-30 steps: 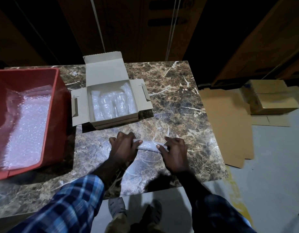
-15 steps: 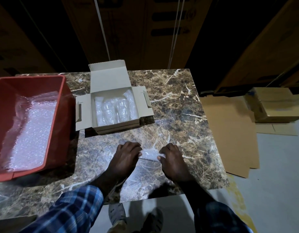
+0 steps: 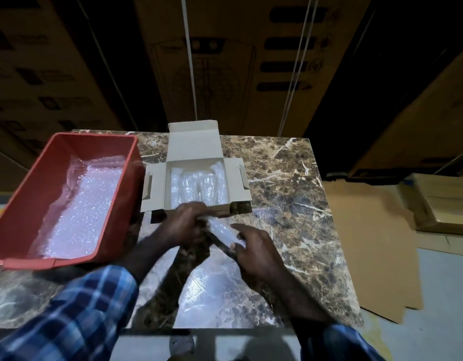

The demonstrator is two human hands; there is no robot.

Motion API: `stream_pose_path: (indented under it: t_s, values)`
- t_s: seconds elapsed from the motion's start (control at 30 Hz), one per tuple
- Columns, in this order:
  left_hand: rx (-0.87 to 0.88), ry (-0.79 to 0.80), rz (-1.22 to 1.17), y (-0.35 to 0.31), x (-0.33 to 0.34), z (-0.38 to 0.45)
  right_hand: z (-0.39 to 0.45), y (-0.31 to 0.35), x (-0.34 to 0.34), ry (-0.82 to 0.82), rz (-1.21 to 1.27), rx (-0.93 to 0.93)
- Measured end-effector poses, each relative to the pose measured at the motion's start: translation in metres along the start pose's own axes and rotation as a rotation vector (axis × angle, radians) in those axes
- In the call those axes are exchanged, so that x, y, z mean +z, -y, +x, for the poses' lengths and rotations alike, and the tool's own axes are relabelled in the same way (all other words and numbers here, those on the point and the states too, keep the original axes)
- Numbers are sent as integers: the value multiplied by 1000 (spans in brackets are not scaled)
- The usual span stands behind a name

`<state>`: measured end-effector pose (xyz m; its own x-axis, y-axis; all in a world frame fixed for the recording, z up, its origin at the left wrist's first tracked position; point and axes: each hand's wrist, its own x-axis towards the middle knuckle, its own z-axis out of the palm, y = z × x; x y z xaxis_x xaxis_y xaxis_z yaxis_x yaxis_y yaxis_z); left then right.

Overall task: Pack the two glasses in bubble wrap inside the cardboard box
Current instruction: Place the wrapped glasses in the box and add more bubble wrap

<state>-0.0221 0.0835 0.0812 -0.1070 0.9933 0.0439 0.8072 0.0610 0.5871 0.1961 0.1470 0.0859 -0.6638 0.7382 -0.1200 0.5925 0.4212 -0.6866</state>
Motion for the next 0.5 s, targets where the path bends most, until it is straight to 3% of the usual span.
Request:
stream_pose_path:
  t_s: [0.07, 0.2, 0.5]
  values:
    - [52, 0, 22, 10, -33, 22, 23, 26, -6, -25, -15, -55]
    - [-18, 54, 24, 31, -78, 67, 63, 67, -7, -76, -75, -14]
    - [-57, 91, 60, 73, -81, 121, 121, 100, 24, -178, -140, 244]
